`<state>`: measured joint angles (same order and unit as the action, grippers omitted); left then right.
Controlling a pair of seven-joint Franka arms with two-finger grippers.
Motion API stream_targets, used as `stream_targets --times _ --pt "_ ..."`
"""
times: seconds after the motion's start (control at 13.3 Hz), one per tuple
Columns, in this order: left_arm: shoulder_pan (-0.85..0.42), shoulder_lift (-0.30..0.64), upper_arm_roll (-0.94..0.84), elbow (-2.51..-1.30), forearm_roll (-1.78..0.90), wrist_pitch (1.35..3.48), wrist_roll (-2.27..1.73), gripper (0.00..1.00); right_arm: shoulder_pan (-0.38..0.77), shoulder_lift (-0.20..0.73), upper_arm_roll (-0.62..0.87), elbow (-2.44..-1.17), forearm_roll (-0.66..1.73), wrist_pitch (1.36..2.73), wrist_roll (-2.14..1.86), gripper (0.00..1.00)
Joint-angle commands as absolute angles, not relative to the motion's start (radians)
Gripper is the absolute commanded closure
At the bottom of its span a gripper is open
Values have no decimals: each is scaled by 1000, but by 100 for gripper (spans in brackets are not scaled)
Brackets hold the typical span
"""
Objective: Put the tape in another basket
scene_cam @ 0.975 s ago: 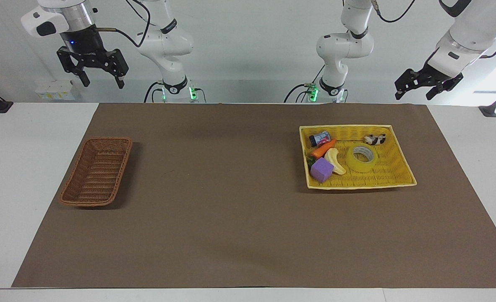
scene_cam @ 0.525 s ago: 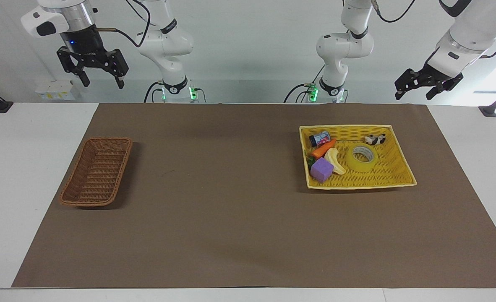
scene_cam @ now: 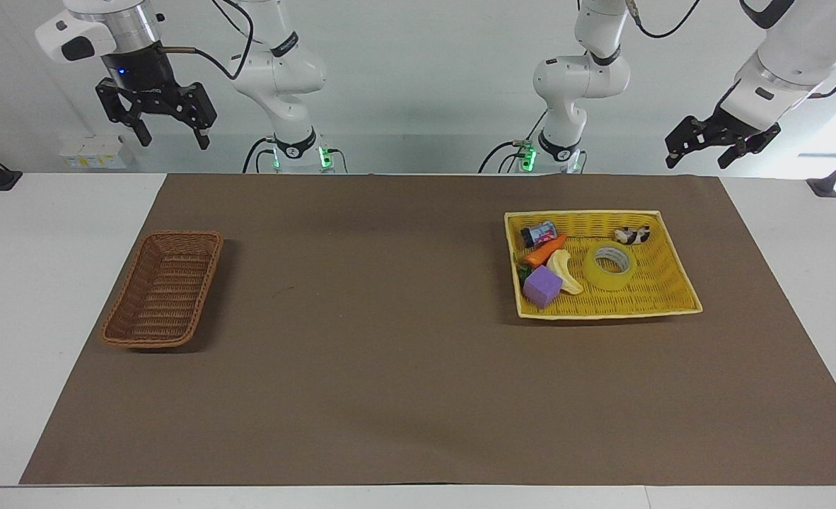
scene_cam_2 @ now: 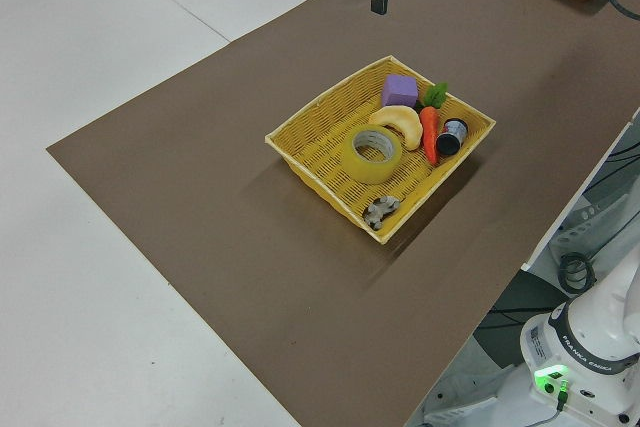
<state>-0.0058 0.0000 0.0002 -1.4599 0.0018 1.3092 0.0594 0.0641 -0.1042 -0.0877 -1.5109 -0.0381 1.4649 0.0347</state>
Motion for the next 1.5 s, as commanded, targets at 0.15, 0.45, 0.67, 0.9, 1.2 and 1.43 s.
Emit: stream_targets --times 0.15,0.45,0.67,0.9,1.2,1.43 --pt "-2 -14 -5 -1468 12 1307 54 0 55 -103 -87 -1500 -21 1451 11 0" --pt "-5 -38 -9 -1518 2 1351 48 0 55 -103 -86 -1500 -21 1451 11 0" --pt "38 -129 -3 -1713 0 1506 66 0 55 -103 -87 -1500 -21 1451 11 0" --pt "74 -140 -3 -1805 0 1606 98 0 55 -103 -86 -1502 -20 1451 11 0" --pt "74 -143 -5 -1926 -5 1745 162 0 55 -103 -86 -1500 -20 1451 11 0" --pt "78 -132 -3 -2008 -78 1840 248 0 55 -103 -86 -1502 -21 1451 11 0"
